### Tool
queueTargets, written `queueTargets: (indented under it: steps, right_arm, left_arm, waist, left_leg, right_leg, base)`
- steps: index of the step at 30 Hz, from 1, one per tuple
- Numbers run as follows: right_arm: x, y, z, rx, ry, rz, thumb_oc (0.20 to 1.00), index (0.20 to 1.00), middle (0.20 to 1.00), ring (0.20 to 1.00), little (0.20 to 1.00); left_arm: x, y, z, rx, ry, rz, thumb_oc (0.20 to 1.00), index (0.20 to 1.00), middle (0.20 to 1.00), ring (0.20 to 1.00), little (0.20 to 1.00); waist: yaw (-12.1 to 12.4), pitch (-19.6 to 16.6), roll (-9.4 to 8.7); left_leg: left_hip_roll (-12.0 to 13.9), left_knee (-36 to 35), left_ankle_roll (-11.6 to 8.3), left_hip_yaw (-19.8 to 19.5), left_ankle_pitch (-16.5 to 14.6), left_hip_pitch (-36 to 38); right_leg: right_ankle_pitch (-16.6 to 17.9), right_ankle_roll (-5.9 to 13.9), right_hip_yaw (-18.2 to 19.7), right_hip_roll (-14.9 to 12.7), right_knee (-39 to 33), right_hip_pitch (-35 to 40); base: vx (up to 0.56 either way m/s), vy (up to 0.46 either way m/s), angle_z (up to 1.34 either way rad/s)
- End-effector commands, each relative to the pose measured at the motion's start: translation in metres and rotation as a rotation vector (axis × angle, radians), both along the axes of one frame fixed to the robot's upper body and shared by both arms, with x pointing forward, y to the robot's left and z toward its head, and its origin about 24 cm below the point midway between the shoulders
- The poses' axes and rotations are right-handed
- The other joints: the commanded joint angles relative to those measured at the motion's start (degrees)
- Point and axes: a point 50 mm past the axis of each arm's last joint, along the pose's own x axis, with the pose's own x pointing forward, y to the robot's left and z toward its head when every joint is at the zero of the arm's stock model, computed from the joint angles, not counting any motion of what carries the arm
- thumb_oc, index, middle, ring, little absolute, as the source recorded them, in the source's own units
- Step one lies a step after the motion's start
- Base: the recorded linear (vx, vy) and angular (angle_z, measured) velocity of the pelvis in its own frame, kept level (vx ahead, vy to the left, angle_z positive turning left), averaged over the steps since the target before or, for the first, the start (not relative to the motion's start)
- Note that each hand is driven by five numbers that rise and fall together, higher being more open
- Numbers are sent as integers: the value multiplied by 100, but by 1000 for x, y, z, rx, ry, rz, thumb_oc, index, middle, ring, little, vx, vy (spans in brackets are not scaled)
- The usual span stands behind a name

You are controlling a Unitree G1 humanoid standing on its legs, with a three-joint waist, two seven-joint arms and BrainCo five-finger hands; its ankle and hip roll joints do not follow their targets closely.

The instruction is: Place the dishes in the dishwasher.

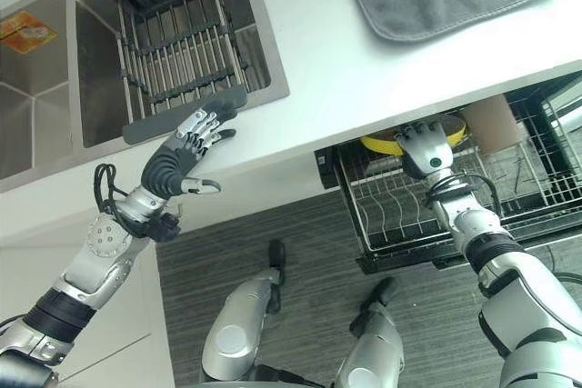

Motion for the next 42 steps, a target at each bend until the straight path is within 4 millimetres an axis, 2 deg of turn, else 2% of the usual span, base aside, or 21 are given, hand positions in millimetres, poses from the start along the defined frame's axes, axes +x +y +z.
queueTargets:
  steps: [1,11,18,24,32,42]
  right_arm:
    - [15,8,99,102,-494,10,200,200,200,200,200]
    - [13,-5,107,173,-611,-82,200,200,200,200,200]
    - [18,-9,100,291,-569,-140,200,200,200,200,200]
    - [26,-9,88,404,-420,-179,200,200,200,200,200]
    - [41,15,79,542,-320,-202,200,200,200,200,200]
    - [46,28,73,556,-287,-252,200,200,200,200,200]
  left_arm:
    - [-4,-8,-4,-23,17,-36,1000,1000,1000,1000,1000]
    - [-5,-11,1,-54,-20,-41,1000,1000,1000,1000,1000]
    - [-5,-18,5,-55,-45,-55,1000,1000,1000,1000,1000]
    - [-2,-20,7,-51,-46,-50,1000,1000,1000,1000,1000]
    - [2,-27,14,-51,-52,-64,1000,1000,1000,1000,1000]
    - [4,-32,16,-63,-38,-67,1000,1000,1000,1000,1000]
  waist:
    - [237,4,76]
    - [283,58,244]
    - [356,58,326]
    - [397,58,368]
    - [446,58,420]
    - [502,58,547]
  left_leg:
    - [-458,516,283,-261,-585,-242]
    - [-525,823,337,-232,-709,-705]
    - [-555,898,370,-225,-710,-945]
    - [-554,865,373,-231,-658,-1046]
    - [-574,721,378,-238,-591,-1004]
    - [-698,769,405,-297,-567,-1116]
  right_leg:
    - [-1146,150,-126,101,1447,-200]
    - [-1313,58,-100,58,1901,-708]
    - [-1327,65,-153,9,2070,-957]
    - [-1314,74,-168,-13,2106,-1063]
    - [-1226,104,-207,-62,2033,-1053]
    - [-1179,85,-194,-140,2133,-1190]
  base:
    - [-81,18,3]
    - [-54,18,1]
    - [-44,10,1]
    - [-20,4,1]
    - [-4,8,0]
    - [7,42,0]
